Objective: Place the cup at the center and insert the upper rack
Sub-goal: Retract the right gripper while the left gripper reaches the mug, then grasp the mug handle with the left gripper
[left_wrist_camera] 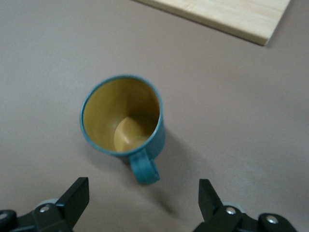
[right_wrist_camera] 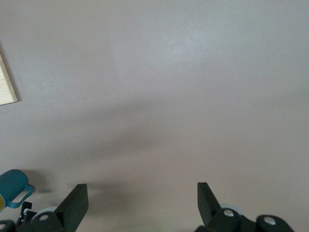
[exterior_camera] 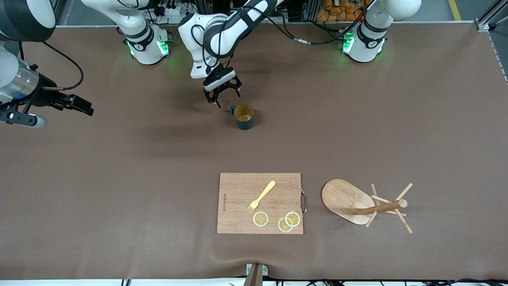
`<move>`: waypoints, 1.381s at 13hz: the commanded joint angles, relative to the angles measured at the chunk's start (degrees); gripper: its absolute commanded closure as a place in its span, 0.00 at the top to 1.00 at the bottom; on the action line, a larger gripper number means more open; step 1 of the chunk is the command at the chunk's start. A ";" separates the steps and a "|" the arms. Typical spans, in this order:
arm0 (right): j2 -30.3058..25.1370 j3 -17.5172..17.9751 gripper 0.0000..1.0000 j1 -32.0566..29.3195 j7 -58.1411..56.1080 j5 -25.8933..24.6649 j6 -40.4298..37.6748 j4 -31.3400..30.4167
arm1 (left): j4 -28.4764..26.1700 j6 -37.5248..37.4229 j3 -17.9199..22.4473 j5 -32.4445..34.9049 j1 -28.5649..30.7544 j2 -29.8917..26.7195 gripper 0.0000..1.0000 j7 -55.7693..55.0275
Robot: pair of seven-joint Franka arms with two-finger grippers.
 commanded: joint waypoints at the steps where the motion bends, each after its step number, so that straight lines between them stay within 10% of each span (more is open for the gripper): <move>1: -0.42 0.20 1.00 -0.46 1.04 -0.97 -0.65 0.36 | 1.97 -0.61 1.15 1.37 -1.29 3.26 1.00 -7.13; 14: 0.81 0.55 1.00 1.04 1.04 -0.97 1.36 0.36 | 3.11 3.34 5.36 1.98 -2.17 8.19 0.63 -22.71; 18: 0.02 1.34 1.00 2.17 1.13 -0.79 2.95 0.89 | 3.11 3.78 5.37 1.81 -2.08 7.93 0.29 -22.71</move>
